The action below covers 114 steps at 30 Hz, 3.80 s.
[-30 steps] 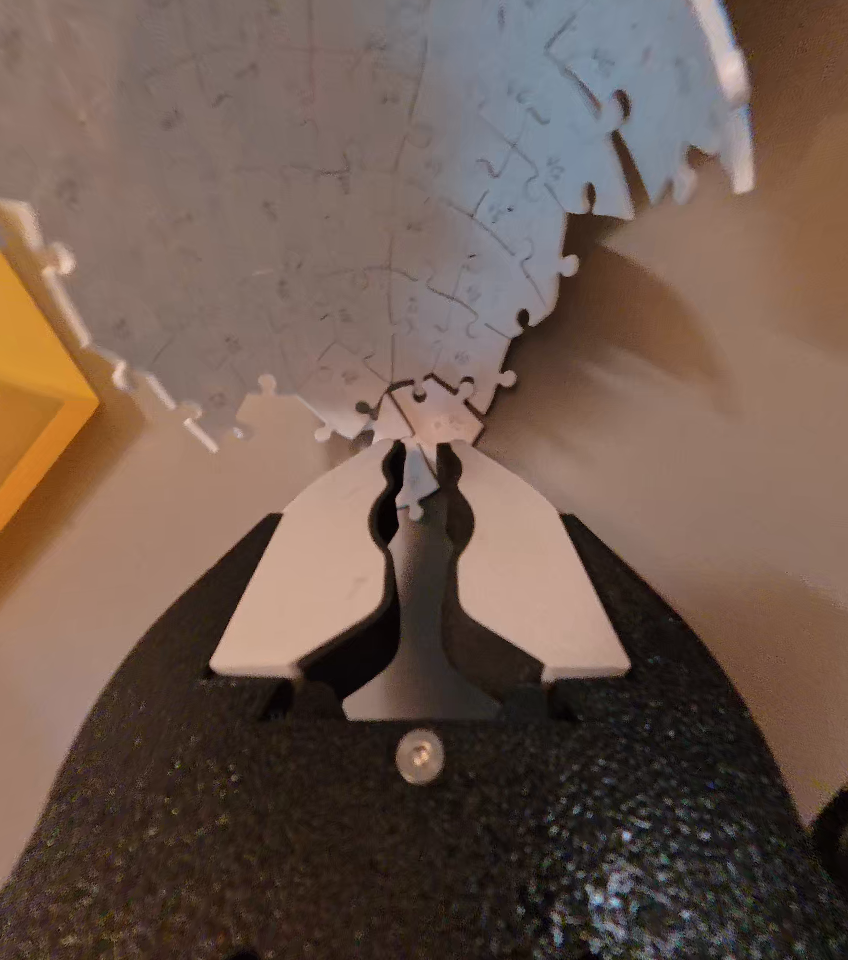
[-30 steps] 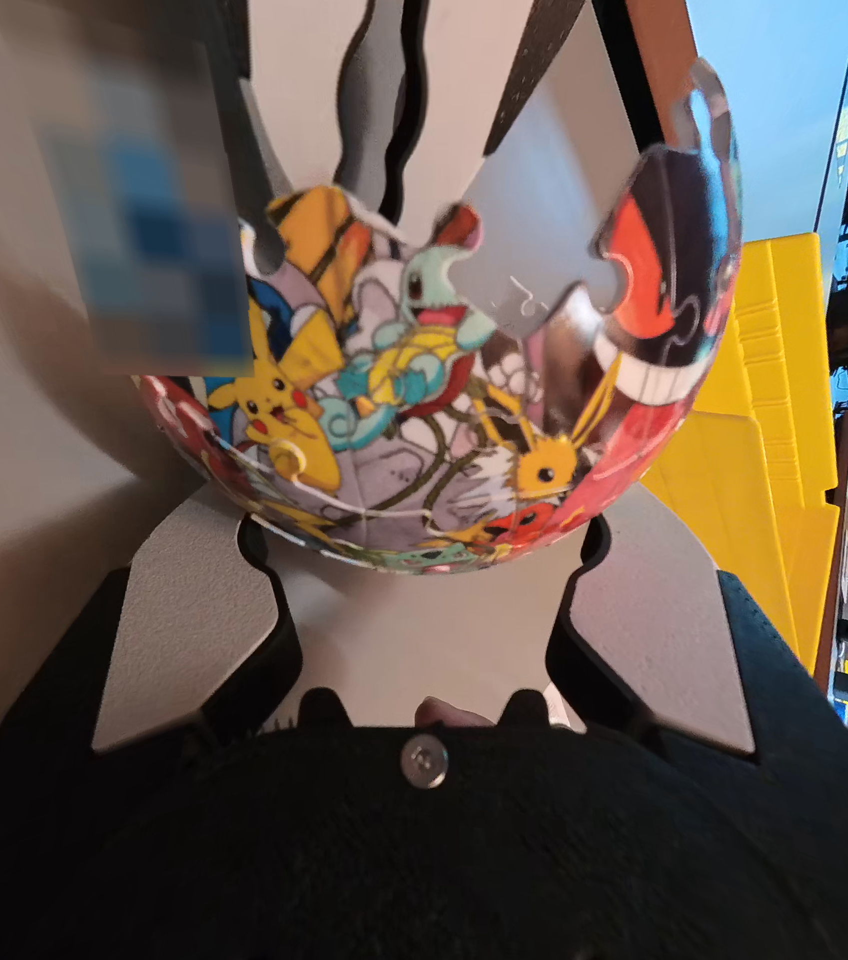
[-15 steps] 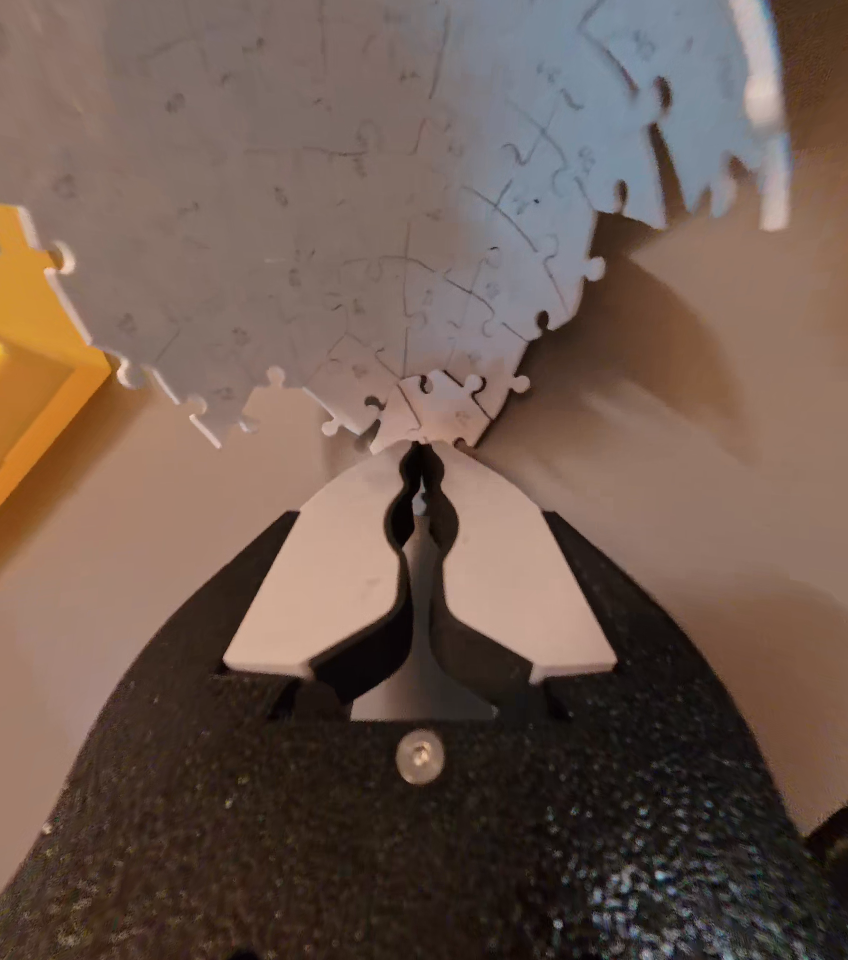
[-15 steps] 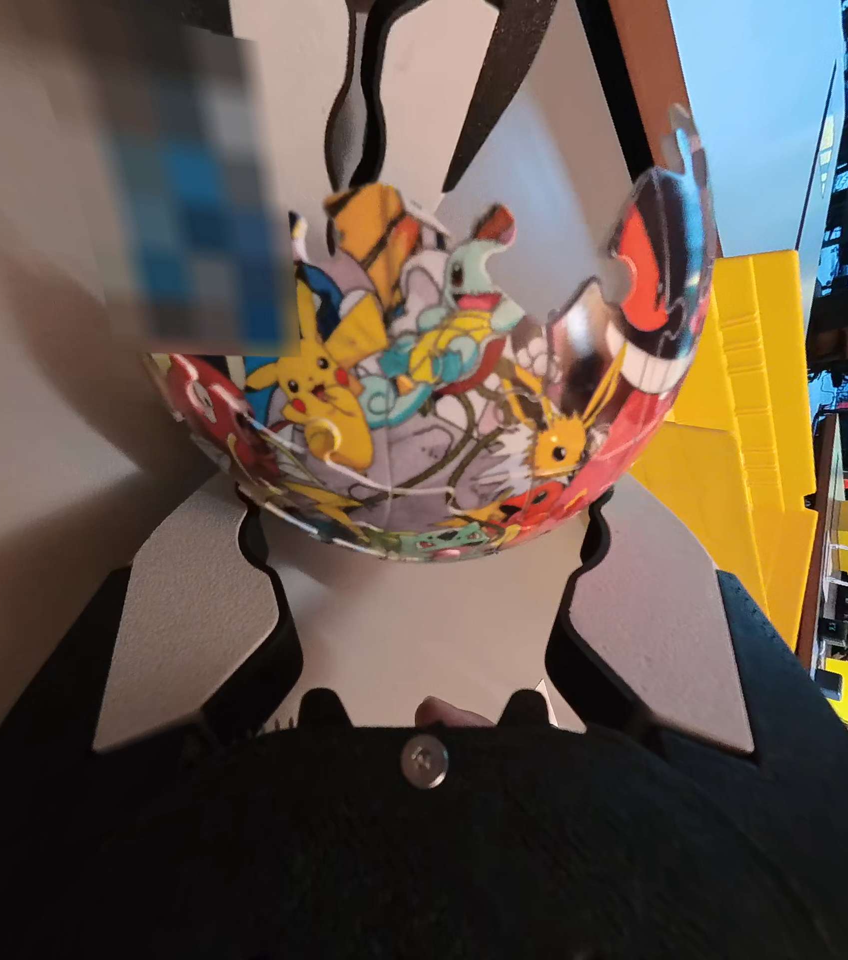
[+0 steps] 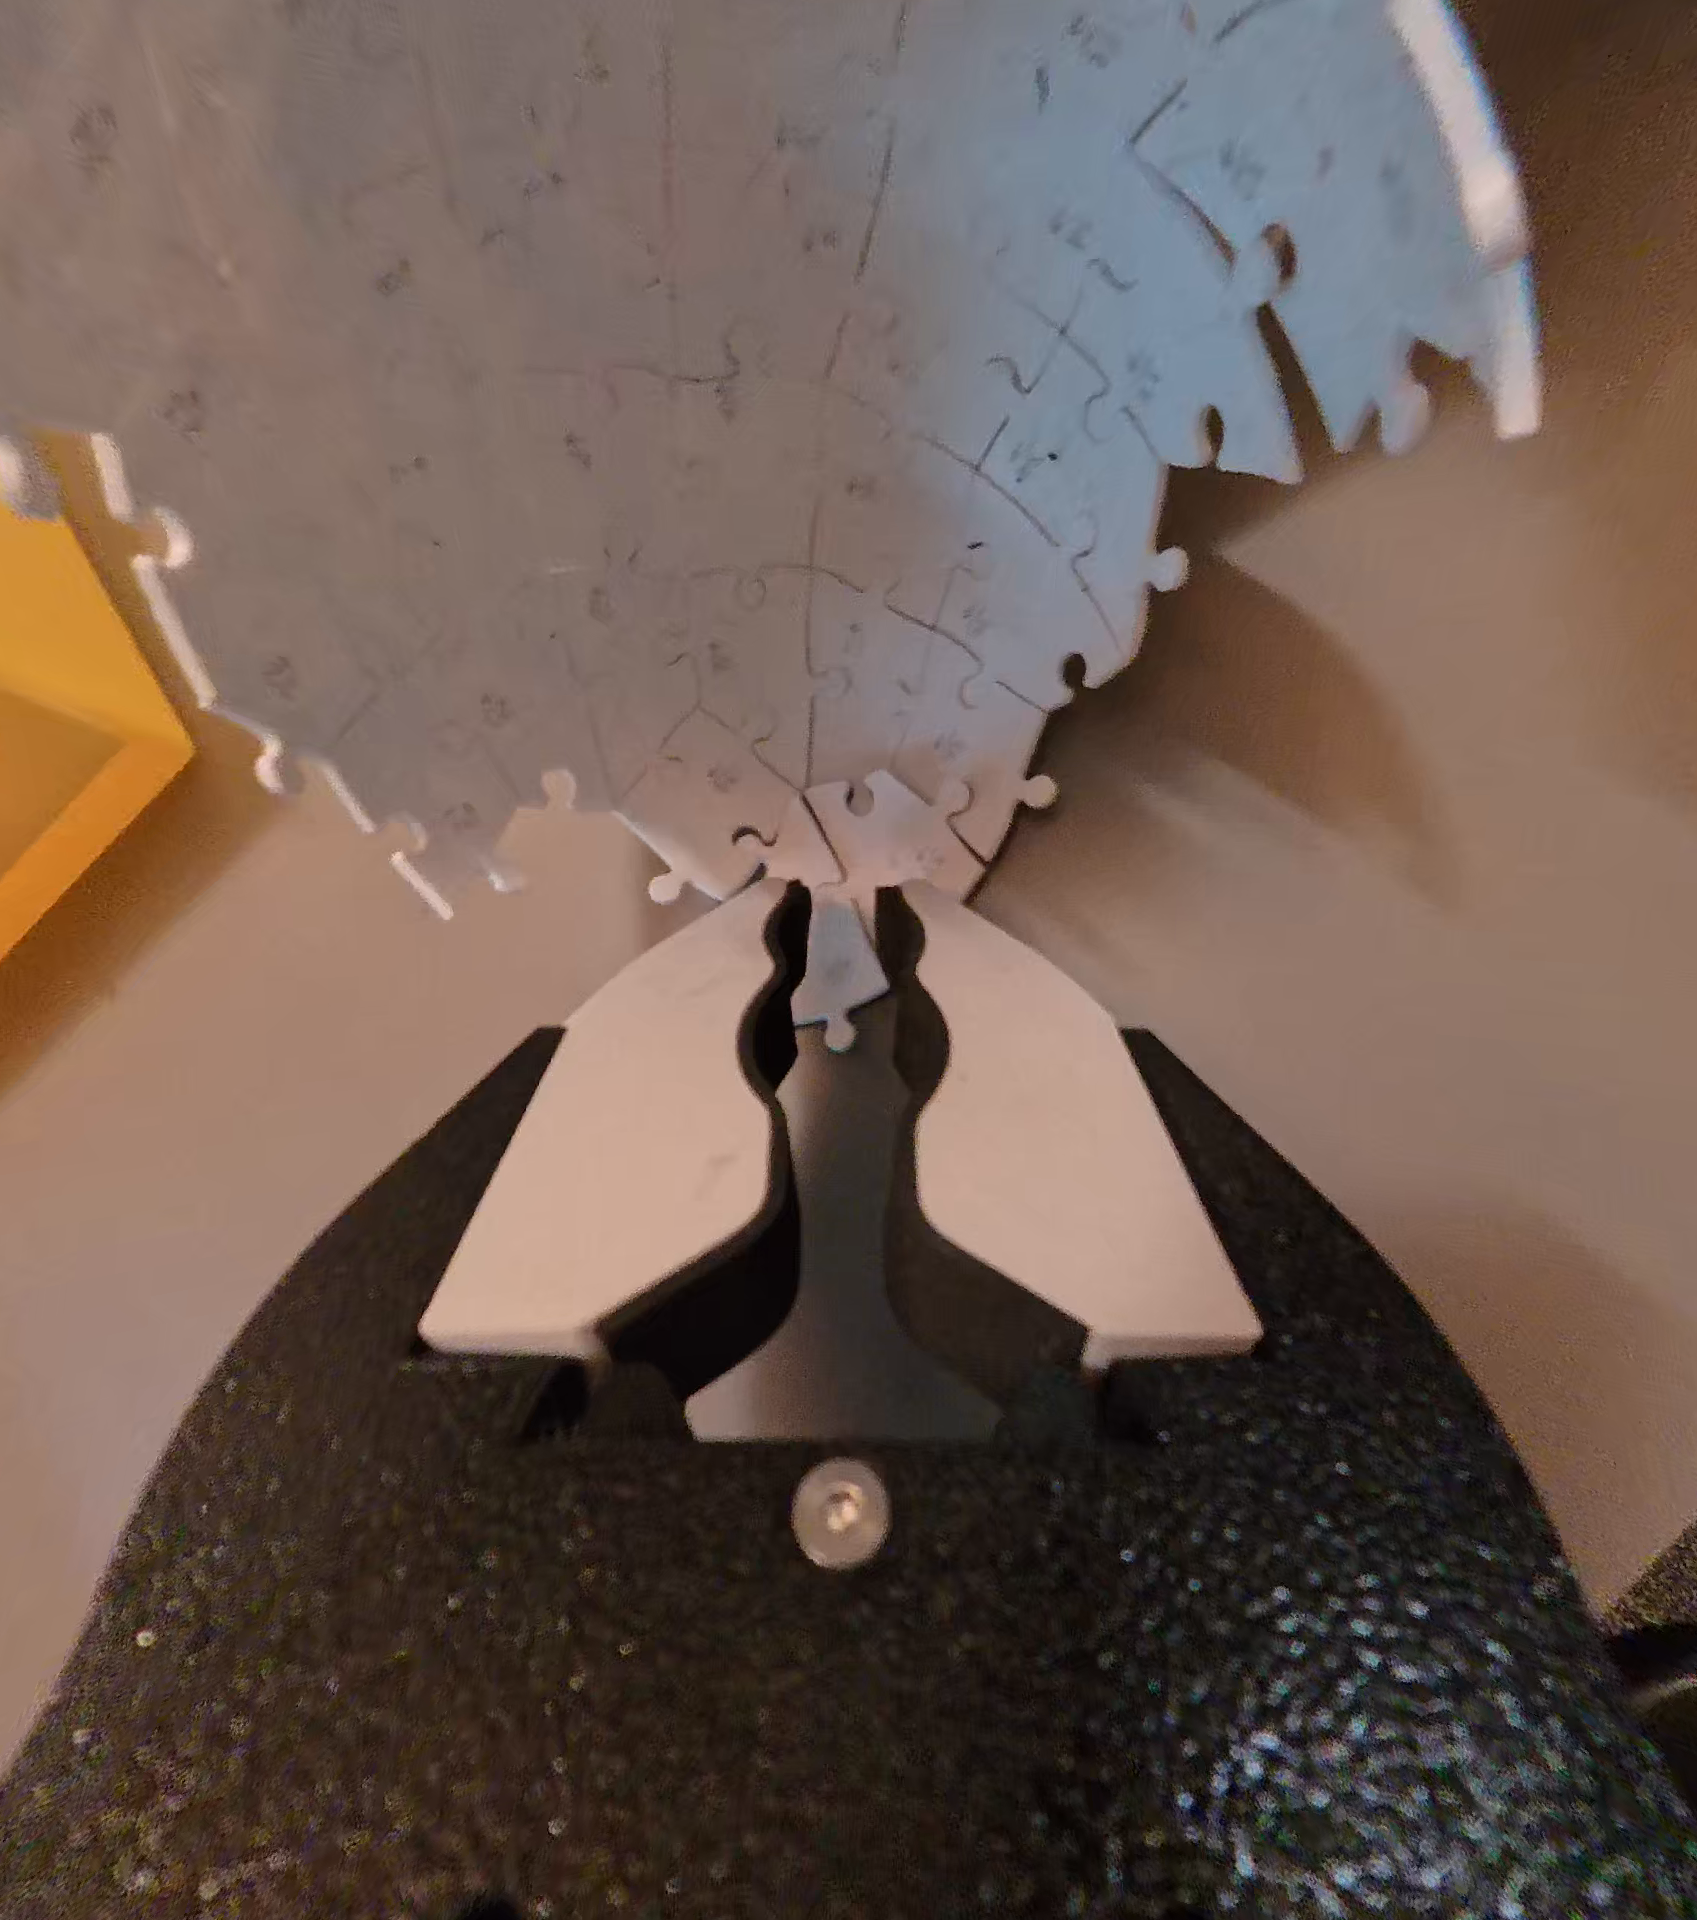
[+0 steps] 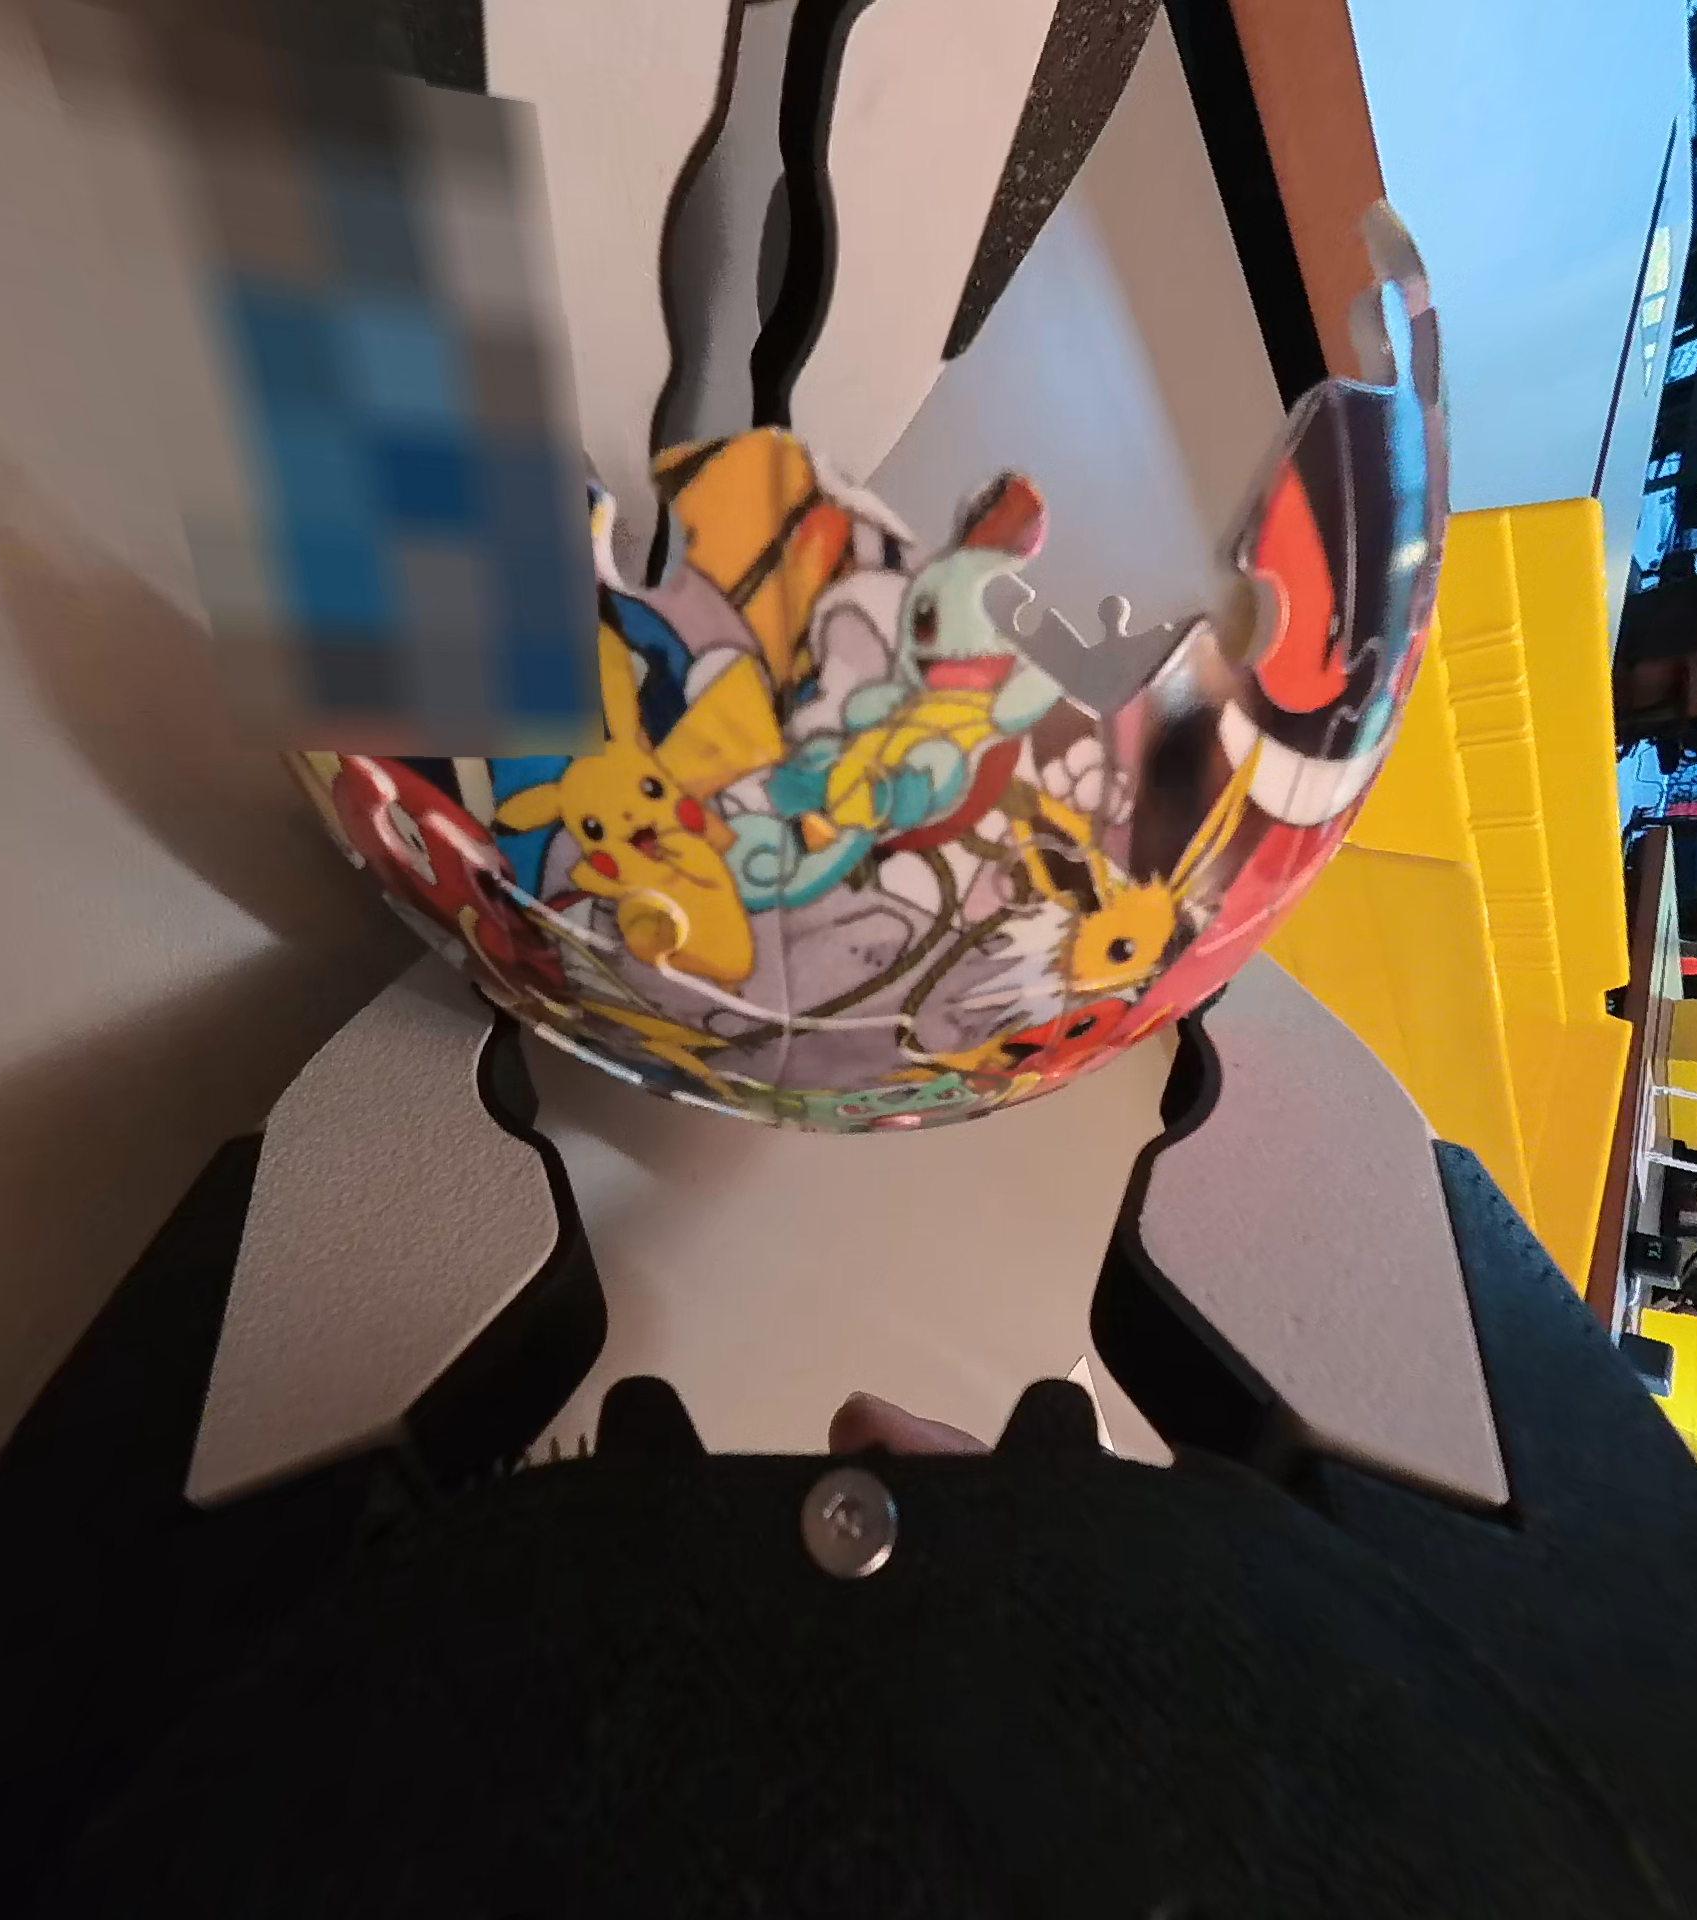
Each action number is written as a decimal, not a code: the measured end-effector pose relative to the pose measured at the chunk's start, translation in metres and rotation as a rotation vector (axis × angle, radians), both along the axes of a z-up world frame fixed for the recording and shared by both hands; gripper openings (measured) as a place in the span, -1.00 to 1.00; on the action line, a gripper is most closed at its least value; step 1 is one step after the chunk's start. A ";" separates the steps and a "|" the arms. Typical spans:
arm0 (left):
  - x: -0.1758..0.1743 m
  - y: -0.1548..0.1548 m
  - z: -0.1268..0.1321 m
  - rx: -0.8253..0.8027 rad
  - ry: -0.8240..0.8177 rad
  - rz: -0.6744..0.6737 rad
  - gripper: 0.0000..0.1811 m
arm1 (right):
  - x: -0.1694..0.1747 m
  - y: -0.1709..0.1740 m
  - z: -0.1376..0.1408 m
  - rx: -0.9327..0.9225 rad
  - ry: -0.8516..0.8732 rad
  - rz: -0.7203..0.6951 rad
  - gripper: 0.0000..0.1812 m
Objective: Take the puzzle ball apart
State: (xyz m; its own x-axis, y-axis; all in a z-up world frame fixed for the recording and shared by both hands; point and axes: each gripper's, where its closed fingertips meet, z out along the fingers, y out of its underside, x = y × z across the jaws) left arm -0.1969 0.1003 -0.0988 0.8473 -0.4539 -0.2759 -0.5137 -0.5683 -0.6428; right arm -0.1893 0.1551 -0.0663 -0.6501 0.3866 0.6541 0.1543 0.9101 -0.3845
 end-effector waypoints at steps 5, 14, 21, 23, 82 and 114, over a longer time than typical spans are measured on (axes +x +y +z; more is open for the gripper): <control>0.000 0.001 0.006 0.030 0.012 -0.003 -0.88 | 0.000 0.000 0.000 0.006 0.002 0.001 0.32; 0.000 0.012 0.001 0.016 0.060 0.019 -0.91 | 0.002 0.001 -0.002 0.018 0.002 0.001 0.32; 0.000 0.013 -0.004 0.002 0.021 0.052 -1.00 | 0.003 -0.006 0.003 -0.029 0.034 0.027 0.32; -0.001 0.014 -0.004 -0.003 0.006 0.062 -1.00 | 0.002 -0.009 0.005 -0.067 0.048 0.040 0.32; -0.006 -0.001 0.000 0.016 -0.120 0.042 -1.00 | -0.008 -0.030 0.008 -0.072 0.138 0.088 0.40; -0.025 -0.017 -0.001 0.028 -0.057 0.089 -1.00 | -0.014 -0.038 0.012 -0.085 0.114 0.089 0.37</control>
State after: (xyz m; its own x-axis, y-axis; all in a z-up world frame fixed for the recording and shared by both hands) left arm -0.2224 0.0834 -0.0996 0.8986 -0.3686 -0.2378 -0.4241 -0.5914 -0.6859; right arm -0.2033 0.1168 -0.0547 -0.6080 0.3876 0.6929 0.0255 0.8818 -0.4709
